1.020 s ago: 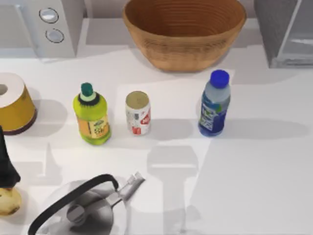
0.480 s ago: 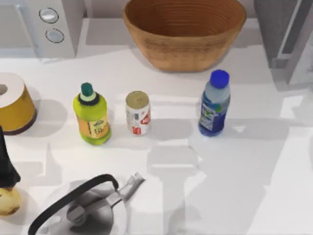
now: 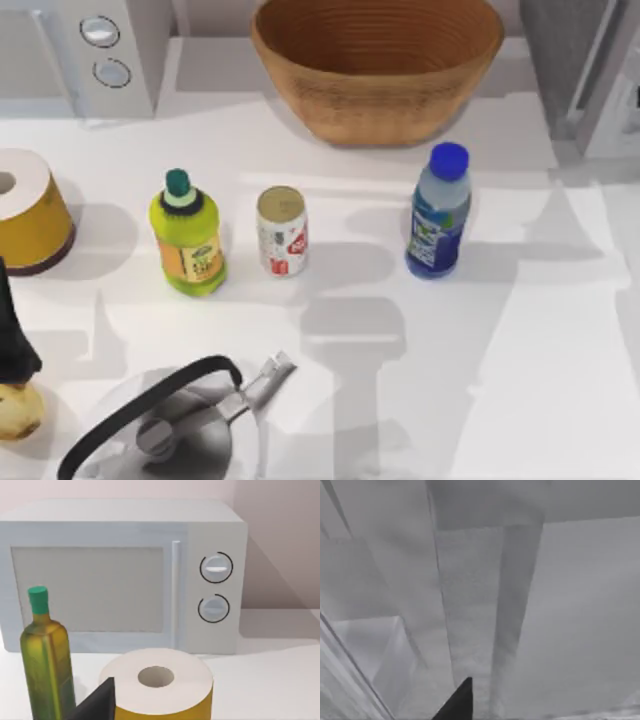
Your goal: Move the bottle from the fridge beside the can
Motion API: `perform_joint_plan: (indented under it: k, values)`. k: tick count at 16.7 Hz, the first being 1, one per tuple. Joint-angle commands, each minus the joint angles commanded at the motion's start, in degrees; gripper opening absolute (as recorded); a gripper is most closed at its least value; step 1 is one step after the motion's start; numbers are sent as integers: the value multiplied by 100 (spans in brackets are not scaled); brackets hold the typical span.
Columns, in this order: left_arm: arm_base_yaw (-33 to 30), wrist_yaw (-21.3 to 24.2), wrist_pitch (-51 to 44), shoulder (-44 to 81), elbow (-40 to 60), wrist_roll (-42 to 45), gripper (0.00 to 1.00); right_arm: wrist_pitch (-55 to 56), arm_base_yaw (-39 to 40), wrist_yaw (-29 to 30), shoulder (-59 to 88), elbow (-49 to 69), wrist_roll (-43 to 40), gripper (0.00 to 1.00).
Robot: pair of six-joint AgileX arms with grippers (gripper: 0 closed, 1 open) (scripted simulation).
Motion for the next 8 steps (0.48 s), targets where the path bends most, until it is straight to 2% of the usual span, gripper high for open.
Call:
perform_joint_plan:
  k: [3,8]
  values:
    - [0,0,0,0,0,0,100,-31,-1,11,191,225,-8,100]
    - [0,0,0,0,0,0,100,-282,6,23,1187,1455,-6,100]
